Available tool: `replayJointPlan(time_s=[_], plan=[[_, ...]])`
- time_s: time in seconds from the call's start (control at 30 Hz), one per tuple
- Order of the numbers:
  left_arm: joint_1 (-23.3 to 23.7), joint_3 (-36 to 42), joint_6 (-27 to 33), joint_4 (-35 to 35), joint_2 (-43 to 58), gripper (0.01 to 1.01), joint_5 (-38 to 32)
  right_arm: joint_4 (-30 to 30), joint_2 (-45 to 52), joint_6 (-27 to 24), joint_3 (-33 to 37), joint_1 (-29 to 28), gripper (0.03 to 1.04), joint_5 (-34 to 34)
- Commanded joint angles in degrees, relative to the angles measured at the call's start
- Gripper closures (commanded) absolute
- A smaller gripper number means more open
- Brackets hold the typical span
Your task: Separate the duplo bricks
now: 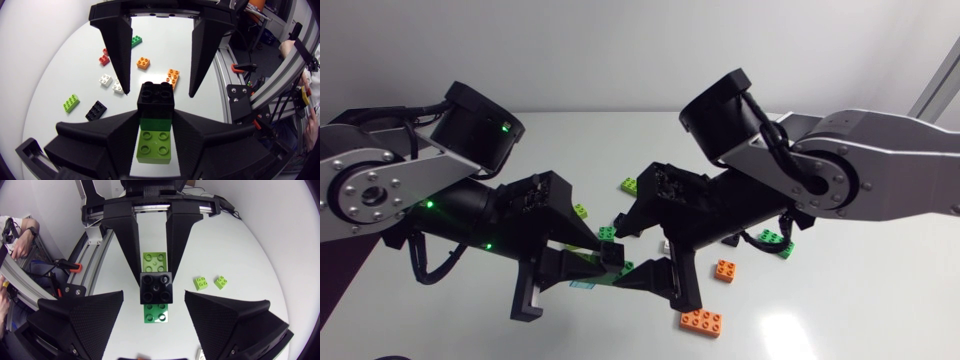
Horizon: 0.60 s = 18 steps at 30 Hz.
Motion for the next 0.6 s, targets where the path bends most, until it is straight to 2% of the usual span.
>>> replayJointPlan(time_s=[0.0, 0.13, 0.37, 0.47, 0.57], plan=[[-0.58, 1.73, -0.96, 0.42, 0.63, 0.693, 0.81, 0.44, 1.56, 1.49, -0.91, 0.5, 0.23, 0.32], [-1.19, 1.73, -1.13, 0.42, 0.37, 0.693, 0.81, 0.7, 2.0, 1.58, -1.08, 0.58, 0.31, 0.32], [-1.19, 1.21, -1.13, 0.42, -0.07, 0.692, 0.81, 1.32, 1.73, 1.41, -1.52, 0.94, 0.77, 0.59], [-1.19, 1.03, -1.13, 0.24, -0.34, 0.687, 0.81, 1.41, 1.73, 1.14, -1.87, 1.29, 0.78, 0.76], [-0.76, 1.03, -0.78, -0.81, -1.22, 0.531, 0.81, 1.41, 1.64, 1.23, -1.96, 1.38, 0.78, 1.11]])
